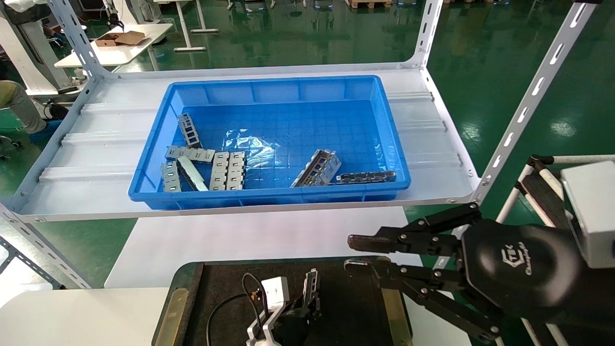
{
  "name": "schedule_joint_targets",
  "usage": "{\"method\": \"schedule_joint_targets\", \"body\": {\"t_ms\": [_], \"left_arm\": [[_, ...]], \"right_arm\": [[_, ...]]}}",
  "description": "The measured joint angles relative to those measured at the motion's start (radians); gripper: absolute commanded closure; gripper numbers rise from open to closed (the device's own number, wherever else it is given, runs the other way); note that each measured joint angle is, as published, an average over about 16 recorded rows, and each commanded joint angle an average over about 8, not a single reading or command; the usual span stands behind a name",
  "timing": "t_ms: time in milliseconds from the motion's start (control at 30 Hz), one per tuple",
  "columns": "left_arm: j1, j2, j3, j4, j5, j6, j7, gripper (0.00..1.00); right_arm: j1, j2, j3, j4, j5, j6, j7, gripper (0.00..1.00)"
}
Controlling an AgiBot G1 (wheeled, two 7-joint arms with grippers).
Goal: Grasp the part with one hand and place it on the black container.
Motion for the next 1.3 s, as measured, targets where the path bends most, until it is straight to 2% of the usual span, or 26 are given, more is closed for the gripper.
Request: {"method": "schedule_joint_targets", "body": {"t_ms": [433,700,967,1300], "left_arm": [[-0.020,-0.004,0.037,-0.022,-0.011,-0.016,-0.014,0.00],[-0.046,-0.038,0.053,-0.046,0.018,0.020,-0.012,0.00],[-0.095,-0.133,0.066,-0.100,0.051,0.131,-0.001,0.00],[-0.167,-0.293,0.066,-0.182,0.095,0.340,0.012,0.00]], "right_arm": [[0.000,0.000,-0.001,0.000,0.000,0.000,0.000,0.00],[0.000,0.000,-0.001,0.000,0.001,0.000,-0.001,0.00],[0.000,0.001,-0.001,0.000,0.001,0.001,-0.001,0.00],[0.000,0.001,-0.002,0.000,0.001,0.001,-0.001,0.00]]}}
